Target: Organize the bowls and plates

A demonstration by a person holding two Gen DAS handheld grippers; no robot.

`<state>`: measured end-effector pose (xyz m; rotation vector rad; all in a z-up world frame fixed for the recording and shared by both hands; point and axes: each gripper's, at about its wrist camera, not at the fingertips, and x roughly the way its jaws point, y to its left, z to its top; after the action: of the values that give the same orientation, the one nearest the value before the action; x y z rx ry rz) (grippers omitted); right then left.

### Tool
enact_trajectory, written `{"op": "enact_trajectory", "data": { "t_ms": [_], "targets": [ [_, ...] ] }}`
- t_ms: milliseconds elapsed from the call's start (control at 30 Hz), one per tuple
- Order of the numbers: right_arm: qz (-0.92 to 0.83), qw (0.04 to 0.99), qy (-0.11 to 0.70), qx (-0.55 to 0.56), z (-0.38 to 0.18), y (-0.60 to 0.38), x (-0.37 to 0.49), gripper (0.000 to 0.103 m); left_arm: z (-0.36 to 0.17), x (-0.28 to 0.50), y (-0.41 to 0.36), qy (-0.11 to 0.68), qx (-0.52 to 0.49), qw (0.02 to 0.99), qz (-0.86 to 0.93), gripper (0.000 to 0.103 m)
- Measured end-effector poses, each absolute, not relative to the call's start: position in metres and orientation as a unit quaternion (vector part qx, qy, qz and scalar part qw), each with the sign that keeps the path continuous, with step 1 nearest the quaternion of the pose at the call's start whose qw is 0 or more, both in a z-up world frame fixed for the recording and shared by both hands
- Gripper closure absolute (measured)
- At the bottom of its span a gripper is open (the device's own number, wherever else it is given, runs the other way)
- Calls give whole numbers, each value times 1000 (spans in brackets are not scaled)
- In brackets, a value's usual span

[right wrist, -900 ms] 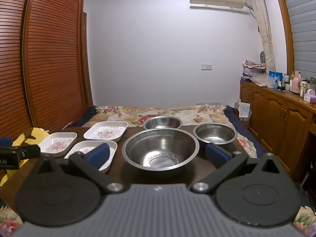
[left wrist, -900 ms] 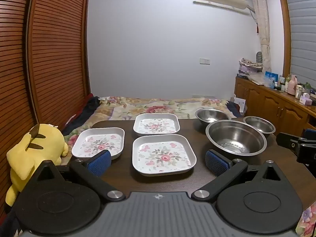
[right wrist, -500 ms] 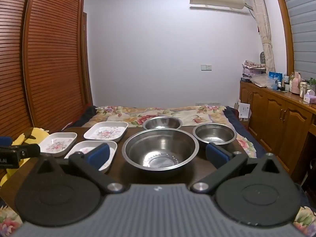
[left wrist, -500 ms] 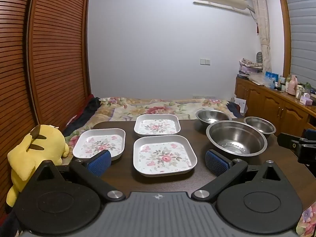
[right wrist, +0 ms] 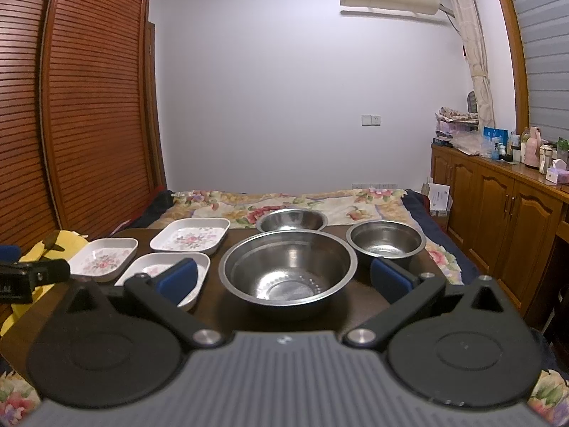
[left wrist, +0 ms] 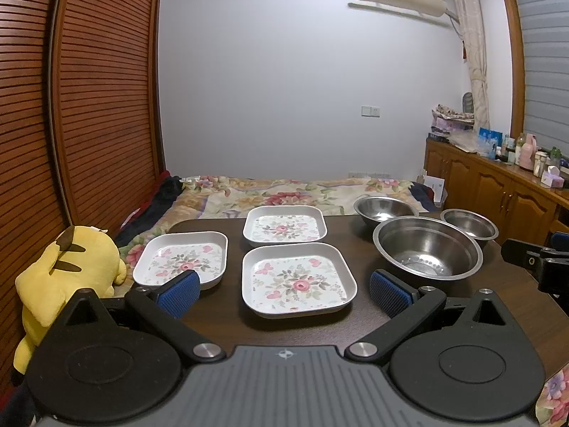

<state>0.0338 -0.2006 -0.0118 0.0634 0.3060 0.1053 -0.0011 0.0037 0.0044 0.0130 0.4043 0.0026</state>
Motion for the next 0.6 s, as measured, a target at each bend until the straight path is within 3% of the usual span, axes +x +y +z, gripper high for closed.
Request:
{"op": "enact_trajectory", "data": {
  "t_ms": [600],
  "targets": [
    [51,986,152,32,-14,-200,34,0,5,-3,9,200,9,980,2,0]
  ]
}}
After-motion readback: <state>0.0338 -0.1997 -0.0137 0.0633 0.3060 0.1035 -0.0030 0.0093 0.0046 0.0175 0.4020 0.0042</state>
